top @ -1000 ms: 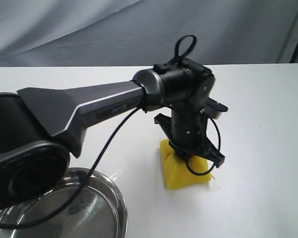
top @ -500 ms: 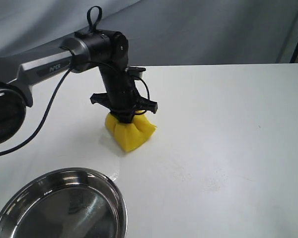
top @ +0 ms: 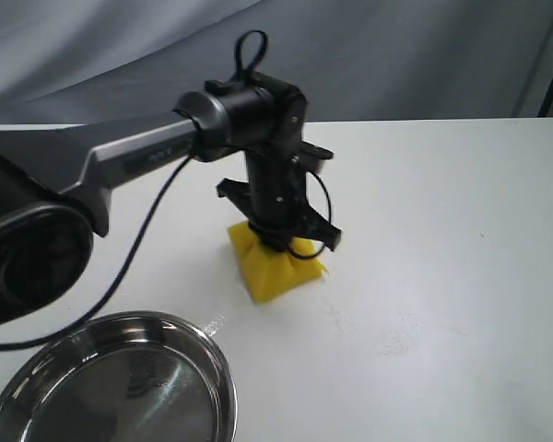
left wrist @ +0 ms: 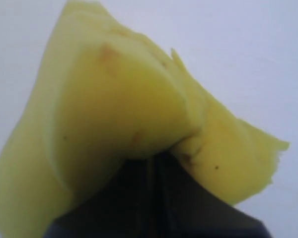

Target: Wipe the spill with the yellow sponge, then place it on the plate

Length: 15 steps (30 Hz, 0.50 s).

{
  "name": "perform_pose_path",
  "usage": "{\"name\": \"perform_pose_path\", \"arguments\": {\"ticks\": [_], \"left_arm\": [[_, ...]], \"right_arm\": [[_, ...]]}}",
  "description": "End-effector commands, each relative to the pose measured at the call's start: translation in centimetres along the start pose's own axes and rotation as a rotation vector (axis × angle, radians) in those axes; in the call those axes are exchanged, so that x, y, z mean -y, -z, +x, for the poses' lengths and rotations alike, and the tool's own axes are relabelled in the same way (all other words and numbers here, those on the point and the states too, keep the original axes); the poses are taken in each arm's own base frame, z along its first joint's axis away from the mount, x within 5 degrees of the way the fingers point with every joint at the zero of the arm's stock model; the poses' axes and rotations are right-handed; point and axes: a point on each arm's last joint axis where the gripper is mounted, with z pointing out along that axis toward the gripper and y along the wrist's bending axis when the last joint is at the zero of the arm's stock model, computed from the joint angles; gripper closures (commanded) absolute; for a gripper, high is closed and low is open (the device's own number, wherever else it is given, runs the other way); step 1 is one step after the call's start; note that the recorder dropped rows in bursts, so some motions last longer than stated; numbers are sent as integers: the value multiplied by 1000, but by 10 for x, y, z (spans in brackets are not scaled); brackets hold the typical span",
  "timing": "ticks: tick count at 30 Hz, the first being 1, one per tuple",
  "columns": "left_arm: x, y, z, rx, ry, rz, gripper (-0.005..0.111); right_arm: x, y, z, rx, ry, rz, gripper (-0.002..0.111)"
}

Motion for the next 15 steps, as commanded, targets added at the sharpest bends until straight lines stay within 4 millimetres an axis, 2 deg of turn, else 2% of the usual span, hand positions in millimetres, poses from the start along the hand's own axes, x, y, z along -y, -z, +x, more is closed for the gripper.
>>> {"name": "perform_pose_path", "arguments": {"ticks": [1, 4, 7, 10, 15], "left_arm": [[71, -21, 16, -78, -99, 94, 107], [89, -21, 21, -78, -173, 90, 107], [87, -22, 20, -76, -184, 75, 107], [63, -22, 15, -66, -117, -4, 107], [1, -25, 5, -50, 45, -152, 107]], "right_arm": [[1, 0, 1, 3, 6, 8, 108], [1, 0, 1, 3, 6, 8, 108], [1, 0, 1, 3, 6, 8, 108], [1, 0, 1, 3, 6, 8, 108], [1, 0, 1, 3, 6, 8, 108]]}}
